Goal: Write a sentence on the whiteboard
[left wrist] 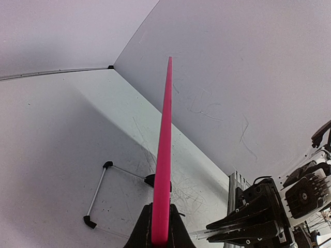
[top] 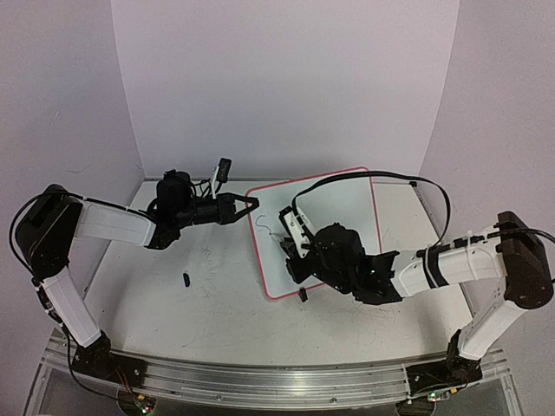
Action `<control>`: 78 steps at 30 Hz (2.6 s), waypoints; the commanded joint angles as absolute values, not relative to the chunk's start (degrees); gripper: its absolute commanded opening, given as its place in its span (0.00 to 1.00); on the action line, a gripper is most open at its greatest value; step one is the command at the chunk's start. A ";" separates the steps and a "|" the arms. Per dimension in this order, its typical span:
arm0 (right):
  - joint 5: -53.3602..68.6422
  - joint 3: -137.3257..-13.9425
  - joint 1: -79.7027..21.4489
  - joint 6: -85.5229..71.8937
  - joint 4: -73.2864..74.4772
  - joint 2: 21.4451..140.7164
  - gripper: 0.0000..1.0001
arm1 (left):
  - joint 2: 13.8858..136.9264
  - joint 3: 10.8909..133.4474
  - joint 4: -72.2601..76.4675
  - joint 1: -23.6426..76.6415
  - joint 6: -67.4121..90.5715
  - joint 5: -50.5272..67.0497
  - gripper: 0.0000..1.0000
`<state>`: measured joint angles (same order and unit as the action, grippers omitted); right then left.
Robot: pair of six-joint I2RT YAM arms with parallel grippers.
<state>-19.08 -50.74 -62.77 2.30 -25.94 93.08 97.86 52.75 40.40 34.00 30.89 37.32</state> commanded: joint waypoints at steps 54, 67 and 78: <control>-16.69 -50.81 -60.67 4.97 -29.08 90.38 0.00 | 96.65 52.98 36.26 35.42 27.65 37.31 0.00; -17.39 -52.42 -60.41 4.70 -30.01 92.63 0.00 | 96.68 53.01 36.29 35.42 27.84 37.74 0.00; -19.45 -52.40 -60.40 4.47 -29.14 92.99 0.00 | 96.70 53.07 36.25 35.42 27.85 37.71 0.00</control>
<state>-17.28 -50.72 -60.69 4.49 -28.15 92.18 97.23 52.75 39.42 34.22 30.04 37.23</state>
